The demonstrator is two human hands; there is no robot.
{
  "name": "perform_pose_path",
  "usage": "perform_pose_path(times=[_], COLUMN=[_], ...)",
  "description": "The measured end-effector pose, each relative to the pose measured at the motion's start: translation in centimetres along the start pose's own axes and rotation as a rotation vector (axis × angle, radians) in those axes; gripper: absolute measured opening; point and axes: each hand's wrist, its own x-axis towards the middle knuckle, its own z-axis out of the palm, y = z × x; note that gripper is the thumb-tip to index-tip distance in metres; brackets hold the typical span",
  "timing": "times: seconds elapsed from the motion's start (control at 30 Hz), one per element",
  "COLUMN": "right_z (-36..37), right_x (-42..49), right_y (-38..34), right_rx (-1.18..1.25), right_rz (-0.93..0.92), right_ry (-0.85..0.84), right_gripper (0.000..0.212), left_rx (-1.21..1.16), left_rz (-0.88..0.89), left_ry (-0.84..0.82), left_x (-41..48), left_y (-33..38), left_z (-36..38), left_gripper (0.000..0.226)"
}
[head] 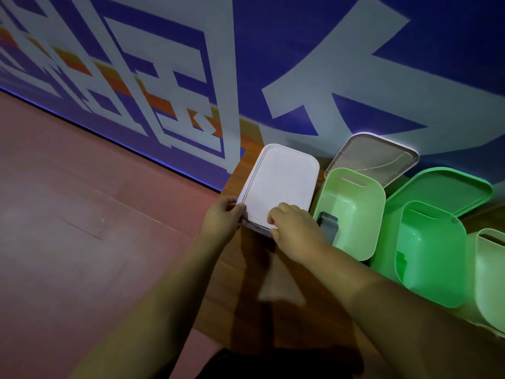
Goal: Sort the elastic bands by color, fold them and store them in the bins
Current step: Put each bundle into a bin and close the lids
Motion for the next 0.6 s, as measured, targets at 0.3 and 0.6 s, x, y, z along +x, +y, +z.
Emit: perform_pose_path(times=[0.3,0.6], right_z=[1.2,-3.5], right_x=[0.2,1.3], right_y=[0.1,6.4], right_rx=[0.105,0.281], right_rz=[0.007,0.091], right_ry=[-0.014,0.179], right_gripper=[0.021,0.019], left_rx=[0.14,0.469], left_rz=[0.067,0.262], left_ry=[0.061,0.256], left_x=[-0.2,-0.5], left_y=[0.1,3.5], left_z=[0.3,1.7], left_gripper=[0.026,0.035])
